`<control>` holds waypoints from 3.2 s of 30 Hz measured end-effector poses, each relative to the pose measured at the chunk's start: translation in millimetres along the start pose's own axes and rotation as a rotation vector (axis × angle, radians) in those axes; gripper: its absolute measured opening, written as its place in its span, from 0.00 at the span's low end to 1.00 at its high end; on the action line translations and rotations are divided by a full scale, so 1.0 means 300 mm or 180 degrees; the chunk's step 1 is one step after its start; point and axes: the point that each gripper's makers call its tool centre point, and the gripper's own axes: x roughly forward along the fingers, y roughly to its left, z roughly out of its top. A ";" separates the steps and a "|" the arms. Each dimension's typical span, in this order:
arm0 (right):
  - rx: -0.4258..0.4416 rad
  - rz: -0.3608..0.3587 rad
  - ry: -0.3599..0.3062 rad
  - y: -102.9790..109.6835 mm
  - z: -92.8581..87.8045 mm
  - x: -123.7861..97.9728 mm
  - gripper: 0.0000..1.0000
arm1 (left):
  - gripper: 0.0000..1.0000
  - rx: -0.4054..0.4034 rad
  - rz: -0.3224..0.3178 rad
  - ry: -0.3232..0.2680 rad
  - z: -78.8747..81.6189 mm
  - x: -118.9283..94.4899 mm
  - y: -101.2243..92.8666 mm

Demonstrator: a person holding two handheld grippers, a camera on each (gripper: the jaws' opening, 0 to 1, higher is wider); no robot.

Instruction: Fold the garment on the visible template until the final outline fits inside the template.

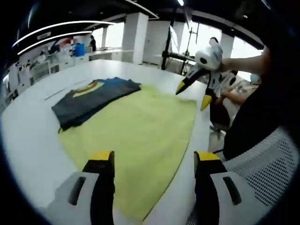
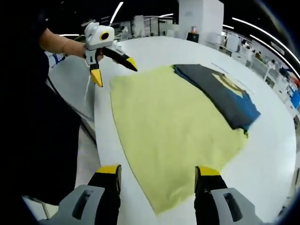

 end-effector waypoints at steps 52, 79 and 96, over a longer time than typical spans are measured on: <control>0.0082 -0.0203 0.0245 -0.058 -0.049 0.010 0.00 | 0.01 0.0131 0.0412 0.0899 -0.109 0.003 0.061; 0.0652 -0.0314 0.0226 -0.059 0.046 -0.133 0.00 | 0.01 -0.0370 0.0549 0.0843 0.058 -0.120 0.039; 0.0718 -0.0292 0.0209 -0.008 0.109 -0.228 0.00 | 0.01 -0.0450 0.0475 0.0944 0.126 -0.198 -0.009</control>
